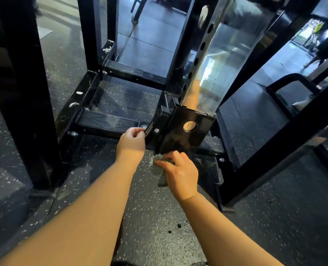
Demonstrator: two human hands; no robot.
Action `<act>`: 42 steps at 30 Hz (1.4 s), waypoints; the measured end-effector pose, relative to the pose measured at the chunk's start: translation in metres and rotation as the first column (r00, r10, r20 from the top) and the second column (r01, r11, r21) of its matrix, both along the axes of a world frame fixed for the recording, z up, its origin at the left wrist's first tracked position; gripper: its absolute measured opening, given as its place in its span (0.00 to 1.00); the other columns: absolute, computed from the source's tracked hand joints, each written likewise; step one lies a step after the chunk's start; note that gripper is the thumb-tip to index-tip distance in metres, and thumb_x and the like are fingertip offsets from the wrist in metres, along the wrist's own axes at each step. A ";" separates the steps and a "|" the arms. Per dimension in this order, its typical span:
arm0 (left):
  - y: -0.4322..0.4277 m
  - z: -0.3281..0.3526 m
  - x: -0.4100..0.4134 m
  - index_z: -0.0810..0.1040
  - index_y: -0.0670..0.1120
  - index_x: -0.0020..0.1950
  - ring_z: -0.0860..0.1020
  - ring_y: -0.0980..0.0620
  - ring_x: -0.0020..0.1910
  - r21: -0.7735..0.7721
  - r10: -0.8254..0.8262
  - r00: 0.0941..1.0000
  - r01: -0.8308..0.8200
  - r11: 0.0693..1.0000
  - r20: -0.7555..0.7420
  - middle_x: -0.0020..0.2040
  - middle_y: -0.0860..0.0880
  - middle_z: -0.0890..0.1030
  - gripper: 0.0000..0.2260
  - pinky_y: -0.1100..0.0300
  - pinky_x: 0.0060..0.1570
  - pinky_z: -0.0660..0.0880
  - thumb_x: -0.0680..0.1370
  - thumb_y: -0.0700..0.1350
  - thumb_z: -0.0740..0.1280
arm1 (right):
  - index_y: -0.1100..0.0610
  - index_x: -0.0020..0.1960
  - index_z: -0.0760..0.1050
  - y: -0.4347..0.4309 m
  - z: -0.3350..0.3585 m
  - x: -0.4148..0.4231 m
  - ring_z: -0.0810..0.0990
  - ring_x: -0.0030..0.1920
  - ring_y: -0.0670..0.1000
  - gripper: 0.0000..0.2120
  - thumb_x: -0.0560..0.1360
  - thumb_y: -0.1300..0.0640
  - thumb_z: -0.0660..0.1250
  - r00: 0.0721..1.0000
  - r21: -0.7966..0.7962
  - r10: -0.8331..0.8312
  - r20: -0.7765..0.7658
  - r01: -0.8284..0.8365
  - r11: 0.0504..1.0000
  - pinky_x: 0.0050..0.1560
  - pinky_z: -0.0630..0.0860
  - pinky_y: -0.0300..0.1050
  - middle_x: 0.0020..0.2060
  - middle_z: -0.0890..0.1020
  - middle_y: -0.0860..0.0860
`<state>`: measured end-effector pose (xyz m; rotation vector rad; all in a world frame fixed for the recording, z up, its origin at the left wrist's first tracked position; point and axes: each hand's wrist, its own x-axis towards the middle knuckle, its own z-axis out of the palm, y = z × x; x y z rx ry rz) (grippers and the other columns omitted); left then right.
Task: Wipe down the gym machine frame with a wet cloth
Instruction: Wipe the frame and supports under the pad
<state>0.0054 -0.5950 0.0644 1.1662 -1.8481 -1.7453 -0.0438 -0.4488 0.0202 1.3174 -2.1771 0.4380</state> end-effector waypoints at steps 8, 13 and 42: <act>0.008 0.032 -0.010 0.75 0.50 0.58 0.72 0.48 0.60 -0.189 -0.006 0.991 -0.019 0.982 -0.131 0.62 0.48 0.70 0.10 0.58 0.56 0.67 0.80 0.44 0.58 | 0.48 0.47 0.84 0.013 0.022 -0.017 0.72 0.44 0.49 0.13 0.73 0.55 0.61 0.997 -0.112 -0.059 0.046 0.063 0.992 0.37 0.73 0.39 0.47 0.78 0.49; 0.017 0.049 -0.015 0.76 0.51 0.59 0.71 0.44 0.61 -0.261 0.003 0.983 -0.051 0.964 -0.183 0.62 0.50 0.68 0.11 0.46 0.62 0.69 0.80 0.42 0.58 | 0.49 0.48 0.84 0.015 0.051 -0.029 0.79 0.43 0.52 0.18 0.65 0.65 0.67 0.976 -0.285 -0.181 0.123 0.209 0.936 0.39 0.75 0.39 0.46 0.81 0.51; 0.037 0.060 -0.015 0.73 0.51 0.65 0.67 0.49 0.64 -0.417 -0.069 0.973 -0.031 0.909 -0.222 0.63 0.48 0.69 0.16 0.63 0.59 0.62 0.78 0.42 0.62 | 0.41 0.44 0.78 -0.007 0.047 -0.006 0.75 0.53 0.44 0.09 0.70 0.55 0.72 0.872 -0.341 -0.185 0.453 0.361 0.868 0.58 0.72 0.41 0.47 0.74 0.37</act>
